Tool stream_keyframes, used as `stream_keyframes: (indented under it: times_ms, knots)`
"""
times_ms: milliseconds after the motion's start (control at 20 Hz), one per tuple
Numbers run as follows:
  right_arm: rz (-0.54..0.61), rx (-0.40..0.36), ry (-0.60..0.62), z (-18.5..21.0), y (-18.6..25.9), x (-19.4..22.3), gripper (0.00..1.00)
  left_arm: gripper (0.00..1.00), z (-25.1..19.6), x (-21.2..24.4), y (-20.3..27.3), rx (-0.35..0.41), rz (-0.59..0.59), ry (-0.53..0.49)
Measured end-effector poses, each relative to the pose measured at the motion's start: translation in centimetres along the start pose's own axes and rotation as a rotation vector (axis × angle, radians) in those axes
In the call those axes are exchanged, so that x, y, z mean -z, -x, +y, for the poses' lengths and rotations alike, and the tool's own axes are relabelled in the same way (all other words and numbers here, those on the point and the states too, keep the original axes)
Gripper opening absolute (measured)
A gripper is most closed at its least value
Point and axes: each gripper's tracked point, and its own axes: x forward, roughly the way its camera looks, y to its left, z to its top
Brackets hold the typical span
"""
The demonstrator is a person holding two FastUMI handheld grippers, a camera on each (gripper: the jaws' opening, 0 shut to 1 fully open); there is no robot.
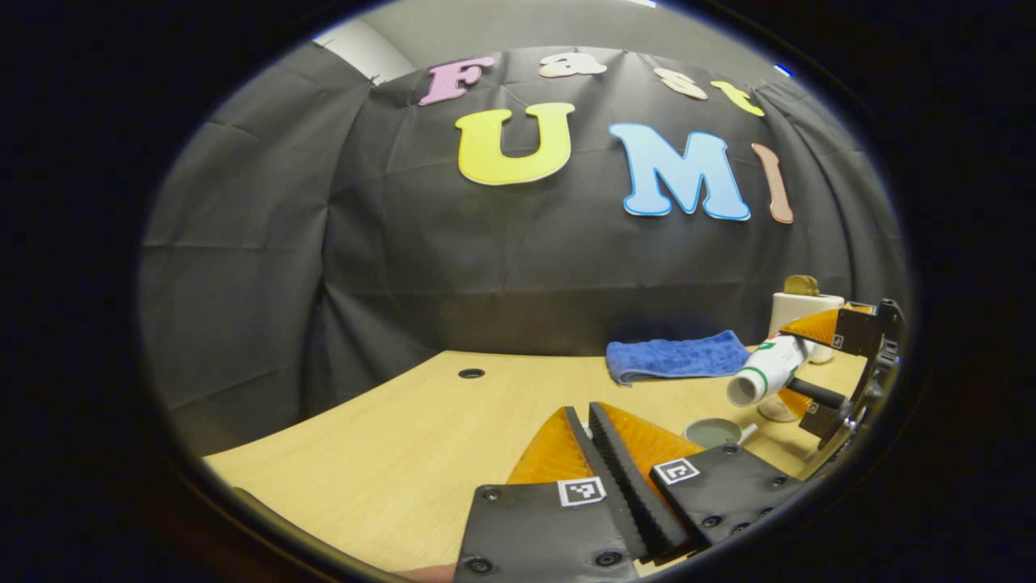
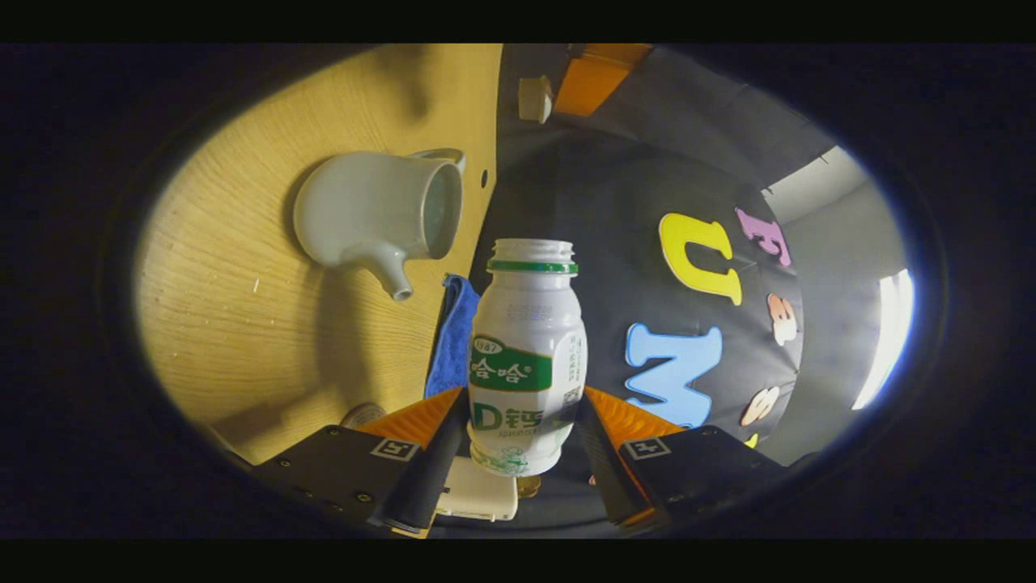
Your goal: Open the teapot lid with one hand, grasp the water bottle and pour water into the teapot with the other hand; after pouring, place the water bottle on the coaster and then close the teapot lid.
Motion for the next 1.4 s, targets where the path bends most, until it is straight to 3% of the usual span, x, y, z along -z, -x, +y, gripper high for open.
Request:
stream_keyframes:
  times_ms: [650, 700, 1400]
  knots:
    - [-0.024, 0.030, 0.077, -0.8, 0.1, -0.4, 0.76, 1.00, -0.1, 0.0, 0.0, 0.018, 0.004, -0.011]
    - [-0.025, 0.032, 0.081, -1.0, 0.0, -0.4, 0.74, 0.09, -0.1, 0.0, 0.0, 0.019, 0.004, -0.012]
    - [-0.036, 0.076, 0.135, -1.5, 0.0, -0.6, 0.76, 0.09, -0.1, 0.0, 0.0, 0.038, 0.006, -0.015]
